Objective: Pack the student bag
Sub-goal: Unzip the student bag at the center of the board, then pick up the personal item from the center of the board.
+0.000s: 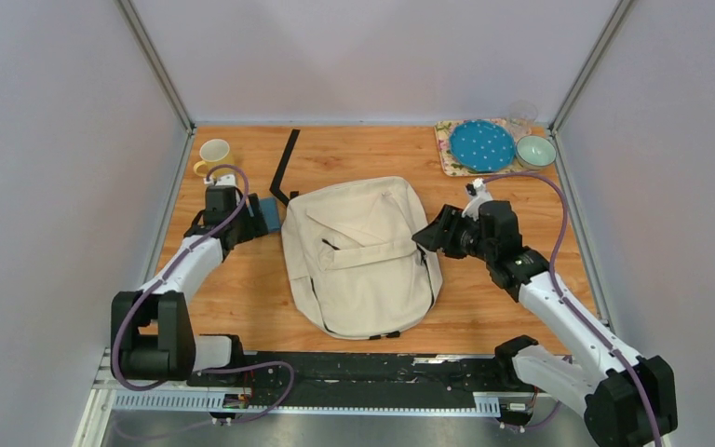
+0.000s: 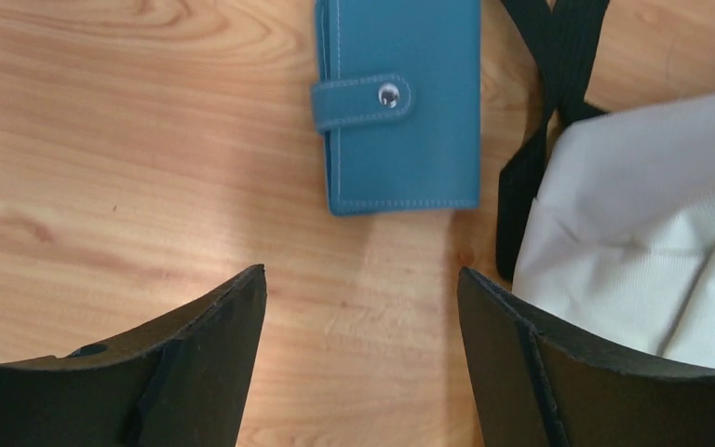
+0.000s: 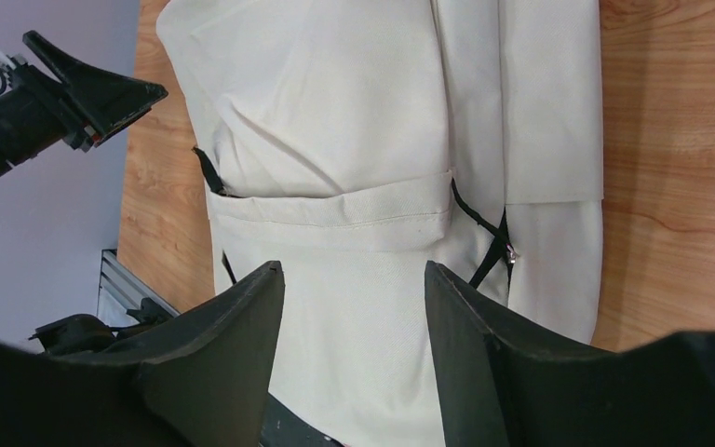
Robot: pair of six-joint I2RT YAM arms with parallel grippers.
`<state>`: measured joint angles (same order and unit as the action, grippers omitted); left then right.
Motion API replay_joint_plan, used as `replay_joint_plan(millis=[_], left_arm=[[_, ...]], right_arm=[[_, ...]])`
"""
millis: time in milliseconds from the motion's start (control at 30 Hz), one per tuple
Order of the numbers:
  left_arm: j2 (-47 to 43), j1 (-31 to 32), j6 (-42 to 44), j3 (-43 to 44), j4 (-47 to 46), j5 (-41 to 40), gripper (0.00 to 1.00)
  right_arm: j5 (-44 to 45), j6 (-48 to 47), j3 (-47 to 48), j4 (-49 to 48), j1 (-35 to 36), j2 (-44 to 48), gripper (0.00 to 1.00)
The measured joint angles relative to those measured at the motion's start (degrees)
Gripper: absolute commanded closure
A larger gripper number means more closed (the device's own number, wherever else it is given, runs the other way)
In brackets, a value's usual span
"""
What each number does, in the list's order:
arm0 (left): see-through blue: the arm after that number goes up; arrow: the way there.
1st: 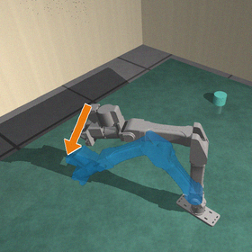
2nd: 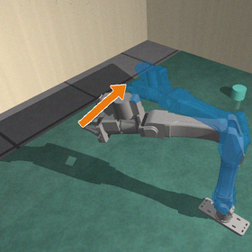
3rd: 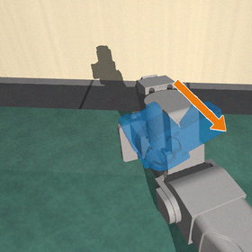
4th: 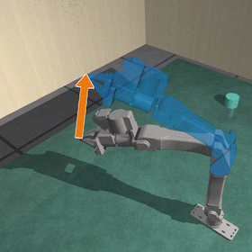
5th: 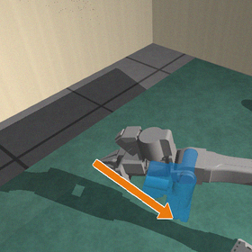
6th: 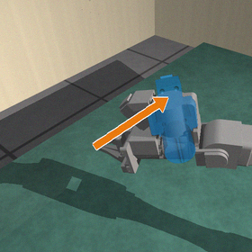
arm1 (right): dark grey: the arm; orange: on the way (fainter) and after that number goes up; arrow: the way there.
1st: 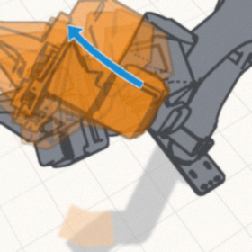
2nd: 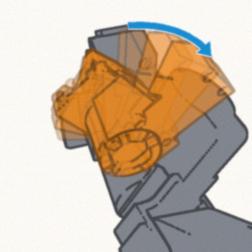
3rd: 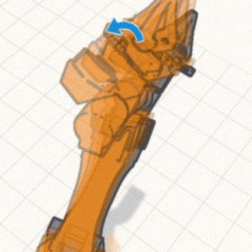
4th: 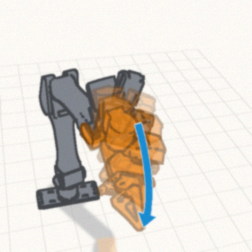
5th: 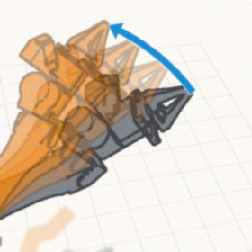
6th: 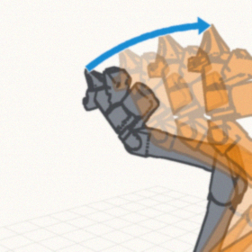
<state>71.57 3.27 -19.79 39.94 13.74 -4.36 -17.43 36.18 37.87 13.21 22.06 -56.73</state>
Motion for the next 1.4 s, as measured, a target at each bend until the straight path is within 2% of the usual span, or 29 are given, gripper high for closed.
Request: replay_joint_plan(millis=[200,367,500,700,800,867,933,967,1267,1400], left_arm=[[9.01,-5.97,-2.43,2.91,-5.99,7.61,0.18],[16.83,-7.26,-3.1,5.75,-8.55,10.88,0.19],[20.06,-7.32,-3.56,5.79,-10.03,13.07,0.26],[22.08,-7.48,-4.02,6.34,-12.98,14.58,0.48],[22.69,-7.54,-4.11,6.27,-13.62,14.53,0.64],[22.99,-7.54,-4.13,6.19,-13.9,14.51,0.82],[23.06,-7.54,-4.39,6.12,-14.21,14.47,0.97],[23.06,-7.54,-4.35,6.08,-14.45,14.56,1.0],[22.47,-7.54,-4.33,5.68,-14.84,14.67,1.0],[18.88,-7.54,-4.33,3.89,-12.7,13.55,1.0]], right_arm=[[-0.11,0.2,-1.31,0.98,0.02,3.74,0.4],[-0.07,0.22,-2.4,2.25,0.04,4.79,0.39],[0.02,0.39,-3.28,3.19,0.04,5.57,0.39],[0.42,0.63,-3.43,3.78,0.04,5.73,0.39],[0.44,0.68,-3.45,3.8,0.04,5.73,0.39],[0.46,0.7,-3.45,3.8,0.04,5.7,0.39],[0.46,0.81,-3.45,3.78,0.04,5.66,0.39],[0.46,0.83,-3.45,3.78,0.04,5.6,0.39],[0.66,1.18,-3.87,3.78,0.04,5.51,0.39],[0.87,1.51,-4.28,4.11,0.04,5.51,0.39]])
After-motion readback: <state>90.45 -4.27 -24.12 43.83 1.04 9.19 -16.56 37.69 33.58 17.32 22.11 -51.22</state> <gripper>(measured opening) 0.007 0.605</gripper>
